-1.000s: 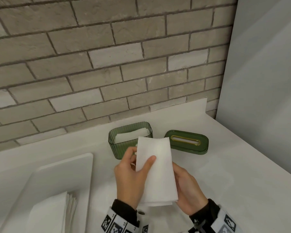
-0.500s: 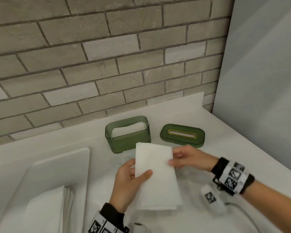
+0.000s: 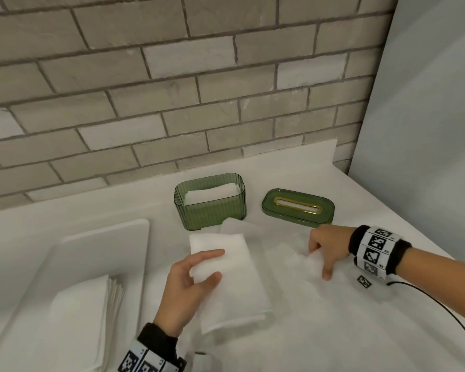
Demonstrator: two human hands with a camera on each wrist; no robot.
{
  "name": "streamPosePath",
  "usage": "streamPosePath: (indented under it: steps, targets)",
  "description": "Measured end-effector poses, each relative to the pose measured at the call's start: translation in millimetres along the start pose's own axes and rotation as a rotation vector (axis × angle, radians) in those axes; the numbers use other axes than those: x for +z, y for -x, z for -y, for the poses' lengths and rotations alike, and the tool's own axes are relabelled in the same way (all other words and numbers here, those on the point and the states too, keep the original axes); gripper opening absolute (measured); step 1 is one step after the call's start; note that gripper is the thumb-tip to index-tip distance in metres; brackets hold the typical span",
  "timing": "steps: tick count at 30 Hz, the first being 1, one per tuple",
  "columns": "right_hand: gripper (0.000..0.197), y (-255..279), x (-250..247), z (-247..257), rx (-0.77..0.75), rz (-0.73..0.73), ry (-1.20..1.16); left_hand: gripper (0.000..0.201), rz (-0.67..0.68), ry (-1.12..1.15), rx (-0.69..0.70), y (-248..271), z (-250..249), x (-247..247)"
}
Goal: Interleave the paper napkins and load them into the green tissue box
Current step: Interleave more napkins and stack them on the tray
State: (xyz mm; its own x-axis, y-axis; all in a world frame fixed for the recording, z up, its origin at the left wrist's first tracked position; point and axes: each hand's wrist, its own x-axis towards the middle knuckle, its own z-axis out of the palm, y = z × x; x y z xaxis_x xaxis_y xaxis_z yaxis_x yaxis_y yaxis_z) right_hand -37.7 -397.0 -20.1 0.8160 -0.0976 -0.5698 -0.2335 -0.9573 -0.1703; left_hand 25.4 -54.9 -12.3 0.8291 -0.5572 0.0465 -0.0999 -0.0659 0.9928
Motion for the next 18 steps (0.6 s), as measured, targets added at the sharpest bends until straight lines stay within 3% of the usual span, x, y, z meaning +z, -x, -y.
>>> streamPosePath:
  steps: [4, 8, 14, 18]
  targets:
    - [0.020, 5.8, -5.4, -3.2, -0.055, -0.031, -0.137, 0.039, -0.008, 0.034, 0.007, -0.7, 0.4, 0.0]
    - [0.043, 27.7, -25.7, -5.5, -0.185, -0.119, -0.447, 0.038, 0.011, 0.075, 0.001, -4.0, -1.4, 2.0]
    - [0.048, 75.2, -74.4, 12.6, -0.521, -0.242, -1.146, 0.046, -0.092, 0.156, 0.012, -12.0, -6.1, 15.2]
    - [0.044, 84.4, -88.5, 28.4, -0.639, -0.409, -1.367, 0.046, -0.084, 0.171, 0.028, -16.3, -16.6, 28.2]
